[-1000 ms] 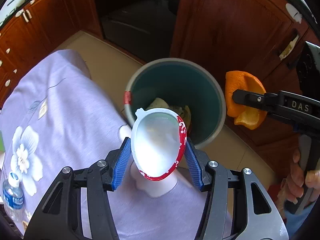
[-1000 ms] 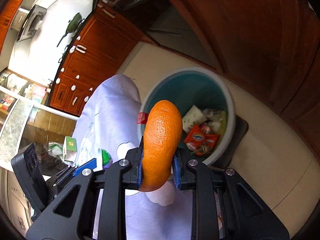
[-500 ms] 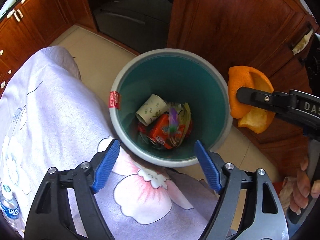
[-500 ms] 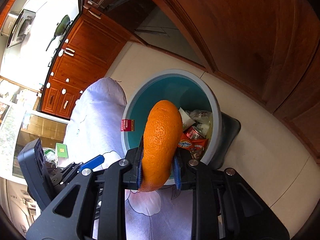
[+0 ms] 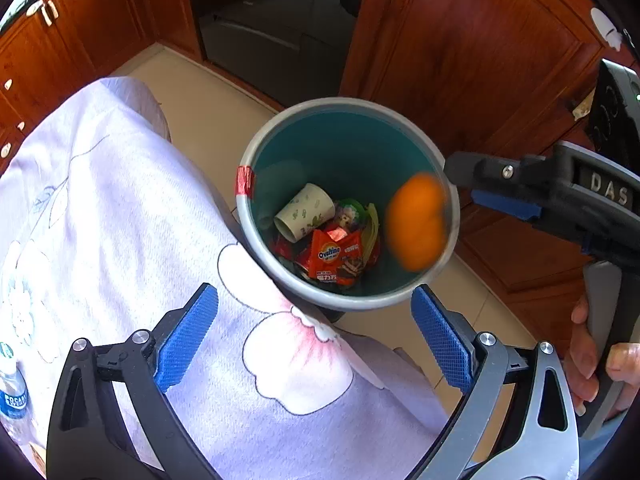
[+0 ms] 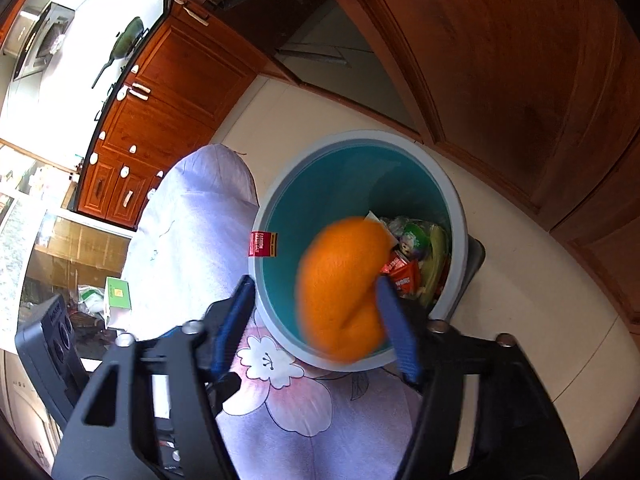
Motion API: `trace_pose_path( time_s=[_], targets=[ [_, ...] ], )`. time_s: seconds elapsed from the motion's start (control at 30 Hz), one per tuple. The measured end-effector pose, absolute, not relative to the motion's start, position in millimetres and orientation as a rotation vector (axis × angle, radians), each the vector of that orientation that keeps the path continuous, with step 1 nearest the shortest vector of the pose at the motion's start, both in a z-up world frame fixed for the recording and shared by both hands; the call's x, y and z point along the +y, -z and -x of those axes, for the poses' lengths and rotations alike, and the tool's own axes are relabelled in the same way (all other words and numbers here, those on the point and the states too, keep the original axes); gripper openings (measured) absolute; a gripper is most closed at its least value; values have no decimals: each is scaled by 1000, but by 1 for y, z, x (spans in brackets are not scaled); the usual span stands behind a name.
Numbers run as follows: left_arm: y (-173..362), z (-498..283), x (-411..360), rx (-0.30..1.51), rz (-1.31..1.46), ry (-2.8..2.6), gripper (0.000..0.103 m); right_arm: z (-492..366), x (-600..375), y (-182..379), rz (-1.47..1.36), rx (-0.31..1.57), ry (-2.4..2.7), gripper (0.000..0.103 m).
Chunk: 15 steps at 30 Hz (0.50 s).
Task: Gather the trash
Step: 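Carry the orange peel and yogurt lid over the bin and release both, then move both open tools back toward the water bottle on the table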
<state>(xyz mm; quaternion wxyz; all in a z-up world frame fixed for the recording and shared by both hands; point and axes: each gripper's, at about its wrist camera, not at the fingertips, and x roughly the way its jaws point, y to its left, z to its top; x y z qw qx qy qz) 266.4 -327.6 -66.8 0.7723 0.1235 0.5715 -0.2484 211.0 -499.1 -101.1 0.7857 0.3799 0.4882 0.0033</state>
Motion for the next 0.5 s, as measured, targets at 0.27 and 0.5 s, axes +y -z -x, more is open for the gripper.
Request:
trace_pose_path(
  time_s=[0.27, 0.5],
  targets=[
    [60, -260, -310, 1226, -221, 537, 97, -210, -489, 100, -824, 1090, 23, 77],
    [48, -251, -282, 1204, -169, 511, 97, -209, -464, 95, -800, 1125, 11, 79]
  ],
)
